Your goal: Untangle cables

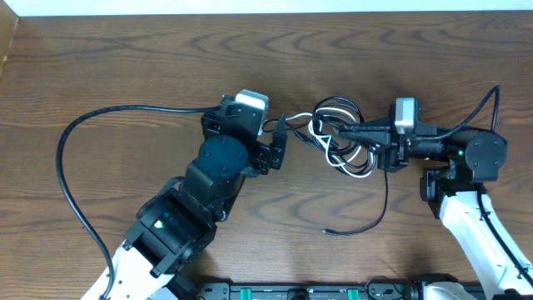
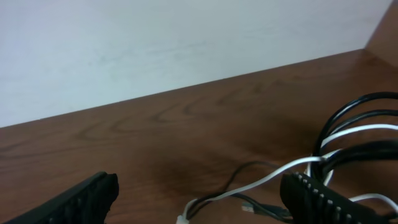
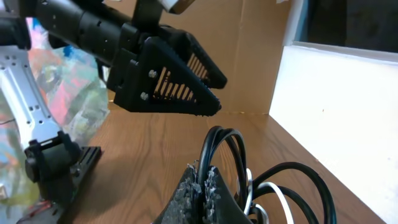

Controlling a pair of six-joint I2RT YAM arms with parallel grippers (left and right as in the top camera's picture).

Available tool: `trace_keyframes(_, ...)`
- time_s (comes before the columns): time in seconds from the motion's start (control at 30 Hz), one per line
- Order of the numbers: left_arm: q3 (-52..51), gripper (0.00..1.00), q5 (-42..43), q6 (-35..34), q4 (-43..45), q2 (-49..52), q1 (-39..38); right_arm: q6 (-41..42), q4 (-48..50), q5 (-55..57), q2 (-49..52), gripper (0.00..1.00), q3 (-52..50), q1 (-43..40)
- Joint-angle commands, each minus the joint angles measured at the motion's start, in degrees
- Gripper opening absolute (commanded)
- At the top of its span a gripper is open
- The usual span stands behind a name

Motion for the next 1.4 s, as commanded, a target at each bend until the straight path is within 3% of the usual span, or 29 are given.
trace_keyframes(0.0,0.0,0.88,5.4,-0.7,0.3,-0.2,0.2,-1.0,2.8,-4.1,-0.1,0.01,0.8,-0.2)
trace_keyframes(0.13,0.0,0.87,12.3,1.6,0.1,-0.2,0.2,-0.5,6.7,-9.4,-0.1,0.01,0.7,-0.2)
trace_keyframes(0.37,0.0,0.87,28.2,14.6,-1.7,-0.2,0.2,-0.5,6.6,-9.4,-0.1,0.01,0.7,-0.1)
trace_keyframes(0.53,0.0,0.87,29.9,21.9,-4.6,-0.1,0.2,-0.5,6.7,-9.4,-0.1,0.01,0.7,0.5)
trace_keyframes(1.23,0.0,0.87,38.2,22.2,-5.1,4.4,0.2,-3.3,6.7,-9.4,-0.1,0.01,0.7,6.8)
trace_keyframes(1.27,0.0,0.84,38.5,22.2,-5.1,4.5,0.2,-3.3,6.7,-9.4,-0.1,0.01,0.7,6.8)
trace_keyframes(1.37,0.0,0.52,40.3,22.3,-5.0,4.5,0.2,-3.6,6.7,-9.4,-0.1,0.01,0.7,6.8)
